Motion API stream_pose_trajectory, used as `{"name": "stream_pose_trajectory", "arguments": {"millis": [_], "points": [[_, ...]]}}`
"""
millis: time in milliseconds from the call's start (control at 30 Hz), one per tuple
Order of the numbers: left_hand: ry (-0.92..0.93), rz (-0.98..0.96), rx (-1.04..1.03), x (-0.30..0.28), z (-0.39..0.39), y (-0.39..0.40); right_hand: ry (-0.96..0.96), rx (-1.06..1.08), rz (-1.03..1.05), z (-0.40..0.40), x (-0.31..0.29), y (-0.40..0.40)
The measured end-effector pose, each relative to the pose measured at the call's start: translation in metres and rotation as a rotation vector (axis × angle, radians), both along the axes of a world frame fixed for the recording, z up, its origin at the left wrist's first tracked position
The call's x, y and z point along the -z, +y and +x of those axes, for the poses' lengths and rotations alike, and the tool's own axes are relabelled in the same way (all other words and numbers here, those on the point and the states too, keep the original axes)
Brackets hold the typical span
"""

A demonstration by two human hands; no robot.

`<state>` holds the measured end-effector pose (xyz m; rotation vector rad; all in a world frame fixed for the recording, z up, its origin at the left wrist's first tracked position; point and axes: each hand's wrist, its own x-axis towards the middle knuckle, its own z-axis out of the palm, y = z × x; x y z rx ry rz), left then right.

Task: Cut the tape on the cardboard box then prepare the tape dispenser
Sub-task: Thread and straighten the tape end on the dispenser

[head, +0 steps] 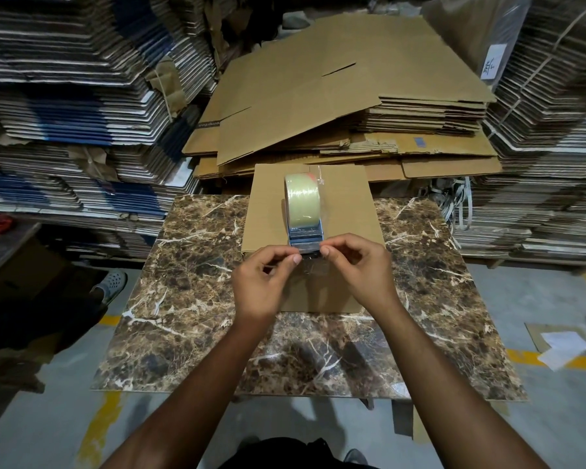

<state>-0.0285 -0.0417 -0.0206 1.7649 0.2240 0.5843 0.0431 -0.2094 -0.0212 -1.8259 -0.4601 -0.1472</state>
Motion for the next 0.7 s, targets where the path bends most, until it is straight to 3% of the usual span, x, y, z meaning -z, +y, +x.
{"name": "stream_pose_trajectory", "arguments": {"millis": [200,700], "points": [[0.022,-0.069,-0.006,0.000,0.001,-0.003,0.095,-0.015,0.065,-0.005,0.002,0.002],[0.134,-0.503,-0.072,-0.006,0.001,-0.018,0.470,0.031,0.406,-0.014,-0.001,0.015]]}}
